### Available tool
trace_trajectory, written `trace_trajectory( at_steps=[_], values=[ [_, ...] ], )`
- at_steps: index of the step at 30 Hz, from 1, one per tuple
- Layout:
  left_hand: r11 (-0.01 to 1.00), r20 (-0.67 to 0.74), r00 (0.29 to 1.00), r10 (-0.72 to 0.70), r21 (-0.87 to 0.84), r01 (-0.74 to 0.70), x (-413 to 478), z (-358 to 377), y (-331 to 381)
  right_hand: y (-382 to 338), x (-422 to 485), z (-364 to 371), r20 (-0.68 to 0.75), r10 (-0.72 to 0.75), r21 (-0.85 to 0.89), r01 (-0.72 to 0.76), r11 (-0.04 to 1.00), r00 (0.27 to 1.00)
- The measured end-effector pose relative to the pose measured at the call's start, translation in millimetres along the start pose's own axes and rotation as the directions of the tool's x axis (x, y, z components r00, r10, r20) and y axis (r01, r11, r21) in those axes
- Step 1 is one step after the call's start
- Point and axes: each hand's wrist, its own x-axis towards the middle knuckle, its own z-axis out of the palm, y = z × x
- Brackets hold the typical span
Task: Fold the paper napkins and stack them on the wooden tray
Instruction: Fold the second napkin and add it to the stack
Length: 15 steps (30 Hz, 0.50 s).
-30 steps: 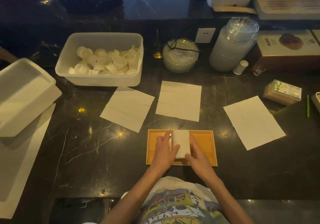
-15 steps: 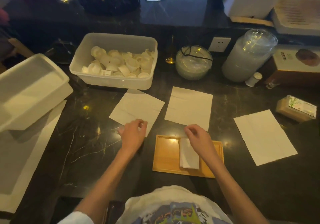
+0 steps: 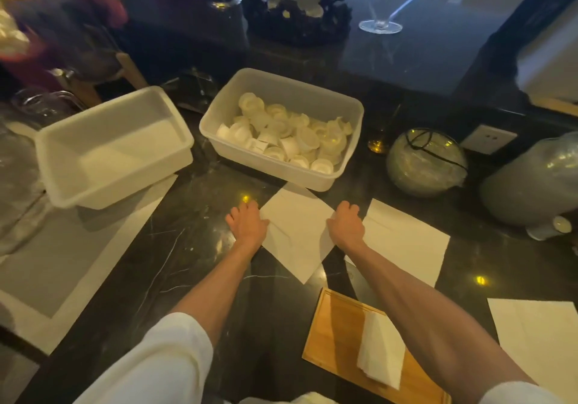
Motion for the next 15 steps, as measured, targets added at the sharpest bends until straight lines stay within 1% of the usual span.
trace_trajectory(
  at_steps=[3, 5, 6, 7, 8, 10, 11, 12, 13, 14, 15],
  values=[
    [0.997, 0.02, 0.998, -0.063, -0.048, 0.064, -3, 0, 0, 4, 3, 2, -0.016, -0.009, -0.026, 0.008, 1.0, 1.0],
    [0.994, 0.037, 0.999, -0.037, -0.102, 0.041, -7, -3, -4, 7, -4, -1, -0.043, -0.042, -0.003, 0.042, 0.999, 0.998],
    [0.981, 0.054, 0.999, -0.007, -0.194, 0.018, -10, -7, -7, 10, -10, -5, -0.049, -0.051, 0.049, 0.054, 0.997, 0.997],
    [0.942, 0.082, 0.996, 0.037, -0.335, -0.007, -15, -13, -9, 15, -17, -9, -0.045, -0.05, 0.142, 0.056, 0.988, 0.998],
    [0.869, 0.11, 0.989, 0.101, -0.494, -0.034, -21, -22, -13, 21, -27, -15, -0.021, -0.036, 0.277, 0.04, 0.96, 0.999],
    [0.682, 0.083, 0.972, 0.219, -0.725, -0.092, -37, -43, -17, 36, -55, -31, 0.062, -0.013, 0.558, -0.024, 0.829, 0.998],
    [0.536, 0.05, 0.969, 0.244, -0.839, -0.091, -49, -54, -18, 45, -75, -39, 0.07, -0.014, 0.668, -0.037, 0.743, 0.997],
    [0.312, 0.038, 0.968, 0.249, -0.949, -0.043, -63, -65, -18, 55, -98, -46, 0.049, -0.009, 0.752, -0.031, 0.658, 0.999],
    [0.057, 0.042, 0.959, 0.282, -0.998, 0.027, -77, -73, -17, 64, -121, -53, 0.012, 0.008, 0.816, -0.014, 0.577, 1.0],
    [-0.108, 0.054, 0.935, 0.35, -0.989, 0.098, -90, -74, -19, 72, -143, -58, -0.023, 0.036, 0.865, 0.002, 0.502, 0.999],
    [-0.14, 0.078, 0.899, 0.43, -0.979, 0.152, -104, -72, -18, 79, -162, -60, -0.041, 0.064, 0.901, 0.009, 0.435, 0.997]
  ],
)
